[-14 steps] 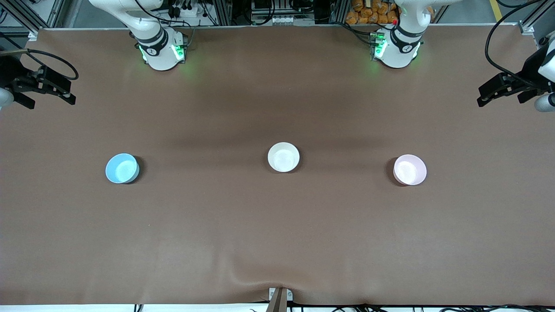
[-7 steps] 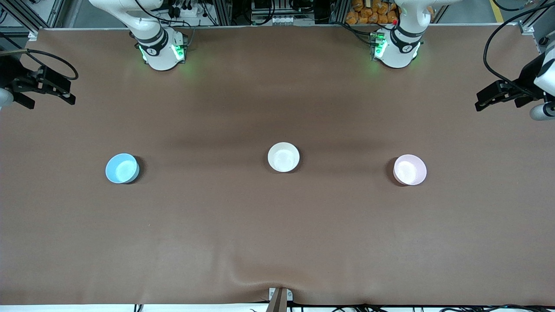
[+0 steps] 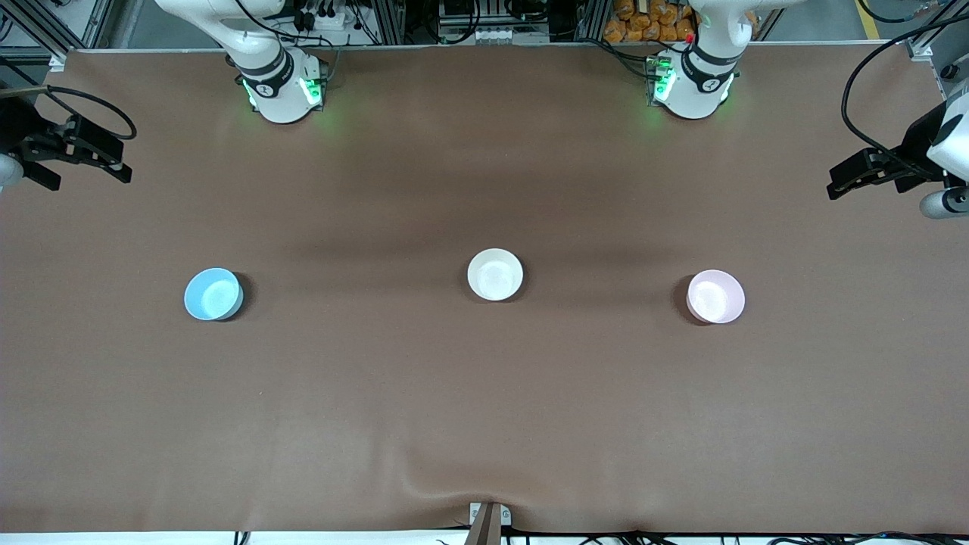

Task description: Stack pink and blue bowls on white bowl

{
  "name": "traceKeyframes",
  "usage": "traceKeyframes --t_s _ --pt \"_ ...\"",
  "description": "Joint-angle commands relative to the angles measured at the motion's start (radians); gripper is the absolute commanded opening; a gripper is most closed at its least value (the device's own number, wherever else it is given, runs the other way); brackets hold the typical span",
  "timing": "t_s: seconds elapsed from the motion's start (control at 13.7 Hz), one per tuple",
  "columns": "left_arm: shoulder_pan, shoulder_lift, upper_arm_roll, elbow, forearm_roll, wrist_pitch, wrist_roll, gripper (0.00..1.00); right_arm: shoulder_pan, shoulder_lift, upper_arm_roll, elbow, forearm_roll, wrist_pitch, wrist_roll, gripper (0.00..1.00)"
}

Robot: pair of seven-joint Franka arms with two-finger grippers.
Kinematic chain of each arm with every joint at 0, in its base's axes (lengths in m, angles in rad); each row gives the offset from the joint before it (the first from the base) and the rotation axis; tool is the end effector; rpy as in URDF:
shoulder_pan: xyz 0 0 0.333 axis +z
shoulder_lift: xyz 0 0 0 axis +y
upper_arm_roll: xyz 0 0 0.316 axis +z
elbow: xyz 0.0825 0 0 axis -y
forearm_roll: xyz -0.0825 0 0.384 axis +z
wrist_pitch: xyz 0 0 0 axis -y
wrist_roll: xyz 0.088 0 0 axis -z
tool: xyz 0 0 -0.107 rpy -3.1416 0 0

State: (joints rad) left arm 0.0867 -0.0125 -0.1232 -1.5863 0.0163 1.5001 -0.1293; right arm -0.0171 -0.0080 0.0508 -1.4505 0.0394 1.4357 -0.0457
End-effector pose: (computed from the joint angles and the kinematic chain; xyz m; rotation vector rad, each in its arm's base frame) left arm 0.5424 -0.0184 0.6181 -3.1123 -0.1455 0.1123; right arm 0.5371 0.0229 0.6731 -3.1001 -0.1312 0.0102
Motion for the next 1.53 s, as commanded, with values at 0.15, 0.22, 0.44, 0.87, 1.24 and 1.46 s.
traceKeyframes --t_s 0.15,0.22,0.44,0.87,1.24,1.46 --pt "0.014 -0.018 -0.007 -0.075 0.004 0.073 0.010 1.00 -0.001 0.005 -0.003 0.015 0.011 -0.011 0.013 1.00" --pt "0.016 -0.026 -0.006 -0.134 0.004 0.130 0.007 1.00 -0.001 0.005 -0.003 0.015 0.013 -0.012 0.013 1.00" --pt "0.048 -0.053 -0.007 -0.372 0.001 0.407 0.002 1.00 -0.001 0.005 -0.003 0.015 0.013 -0.012 0.015 1.00" --pt "0.105 0.066 -0.007 -0.615 0.002 0.821 0.013 1.00 -0.003 0.005 -0.003 0.013 0.013 -0.012 0.015 1.00" --pt "0.107 0.238 -0.007 -0.647 0.004 1.020 0.096 1.00 -0.003 0.005 -0.003 0.013 0.013 -0.012 0.015 1.00" --pt "0.099 0.331 -0.012 -0.646 0.005 1.124 0.097 0.81 -0.003 0.005 -0.003 0.013 0.013 -0.011 0.015 1.00"
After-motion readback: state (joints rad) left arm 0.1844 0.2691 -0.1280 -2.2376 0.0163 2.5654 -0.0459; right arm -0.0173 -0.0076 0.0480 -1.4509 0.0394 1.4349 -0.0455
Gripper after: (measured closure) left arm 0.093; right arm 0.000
